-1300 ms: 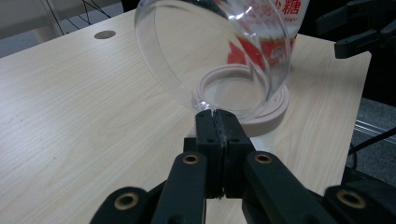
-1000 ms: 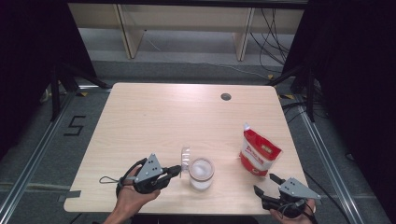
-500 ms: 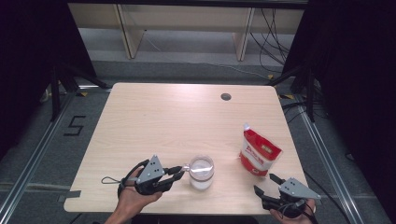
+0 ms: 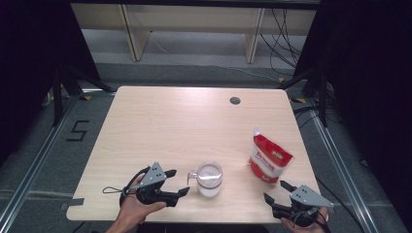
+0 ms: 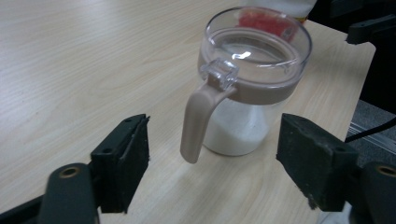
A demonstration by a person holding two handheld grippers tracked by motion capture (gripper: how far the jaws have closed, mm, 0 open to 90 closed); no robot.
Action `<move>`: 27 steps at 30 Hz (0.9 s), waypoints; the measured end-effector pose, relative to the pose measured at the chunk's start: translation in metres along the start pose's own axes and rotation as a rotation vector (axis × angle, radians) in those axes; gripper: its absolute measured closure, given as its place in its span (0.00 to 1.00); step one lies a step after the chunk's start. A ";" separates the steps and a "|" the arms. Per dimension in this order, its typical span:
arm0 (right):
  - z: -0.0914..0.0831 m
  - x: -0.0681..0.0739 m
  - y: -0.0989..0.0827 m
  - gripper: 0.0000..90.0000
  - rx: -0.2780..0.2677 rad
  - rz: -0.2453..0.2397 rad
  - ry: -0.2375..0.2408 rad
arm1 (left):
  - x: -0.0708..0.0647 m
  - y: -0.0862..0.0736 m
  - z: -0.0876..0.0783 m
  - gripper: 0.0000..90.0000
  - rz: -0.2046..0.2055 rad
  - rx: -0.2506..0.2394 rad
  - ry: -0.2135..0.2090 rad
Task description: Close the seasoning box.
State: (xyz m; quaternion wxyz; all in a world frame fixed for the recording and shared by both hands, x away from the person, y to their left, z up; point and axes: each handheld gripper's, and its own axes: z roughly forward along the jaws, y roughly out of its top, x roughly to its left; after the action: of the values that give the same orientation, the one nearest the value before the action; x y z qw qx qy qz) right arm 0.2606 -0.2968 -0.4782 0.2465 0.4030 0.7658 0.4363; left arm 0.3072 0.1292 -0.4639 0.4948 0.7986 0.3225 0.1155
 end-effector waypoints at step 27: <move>0.002 0.000 -0.001 0.29 0.018 -0.007 0.021 | -0.011 -0.033 -0.011 0.18 0.099 0.093 -0.016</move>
State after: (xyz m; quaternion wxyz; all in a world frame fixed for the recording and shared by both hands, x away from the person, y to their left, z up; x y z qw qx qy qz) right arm 0.2613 -0.2963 -0.4796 0.2363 0.3978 0.7736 0.4330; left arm 0.2798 0.1402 -0.4853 0.4534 0.8367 0.2836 0.1181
